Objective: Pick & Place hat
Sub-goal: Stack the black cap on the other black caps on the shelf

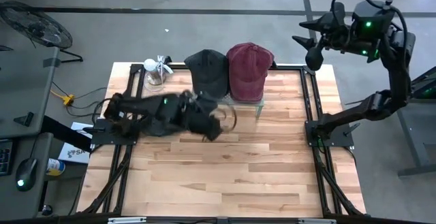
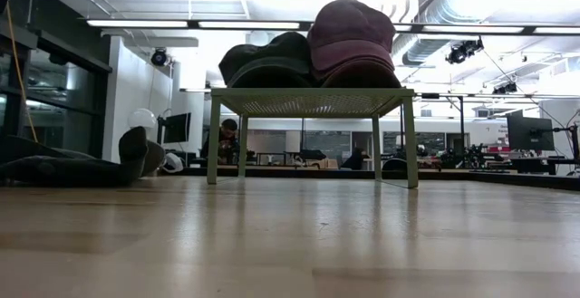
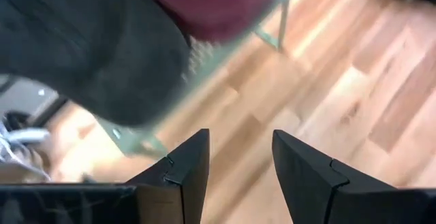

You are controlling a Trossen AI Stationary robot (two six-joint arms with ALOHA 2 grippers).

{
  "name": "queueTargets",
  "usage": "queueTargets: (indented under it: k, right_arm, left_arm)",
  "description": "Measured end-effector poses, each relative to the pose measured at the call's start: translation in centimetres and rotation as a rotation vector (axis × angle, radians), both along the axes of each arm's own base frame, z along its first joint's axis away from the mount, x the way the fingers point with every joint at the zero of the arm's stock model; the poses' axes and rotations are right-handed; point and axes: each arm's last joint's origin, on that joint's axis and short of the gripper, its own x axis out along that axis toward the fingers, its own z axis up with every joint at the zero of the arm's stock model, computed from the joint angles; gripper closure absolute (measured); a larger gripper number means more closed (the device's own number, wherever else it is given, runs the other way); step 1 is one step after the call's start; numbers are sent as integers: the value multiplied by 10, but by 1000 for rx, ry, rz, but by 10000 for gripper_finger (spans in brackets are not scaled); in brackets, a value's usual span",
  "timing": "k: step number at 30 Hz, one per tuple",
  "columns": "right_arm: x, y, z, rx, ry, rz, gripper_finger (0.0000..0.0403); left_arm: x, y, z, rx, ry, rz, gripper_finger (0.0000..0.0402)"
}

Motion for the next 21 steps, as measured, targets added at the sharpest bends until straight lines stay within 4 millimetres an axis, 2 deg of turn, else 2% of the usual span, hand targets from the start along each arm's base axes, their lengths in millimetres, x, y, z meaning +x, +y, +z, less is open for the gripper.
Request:
queueTargets:
  k: [6,12,17,21]
  right_arm:
    - [4,-1,-1,-1,16,29,192]
    - [6,-2,-2,3,20,51,192]
    - [7,-2,-2,-7,28,59,192]
    - [6,-2,-3,1,34,58,192]
  left_arm:
    - [-7,-43,-40,-79,19,101,245]
    - [-22,-77,-92,-131,-6,329,245]
    - [-30,-76,-131,-156,75,487,245]
    - [-32,-62,-157,-165,125,647,245]
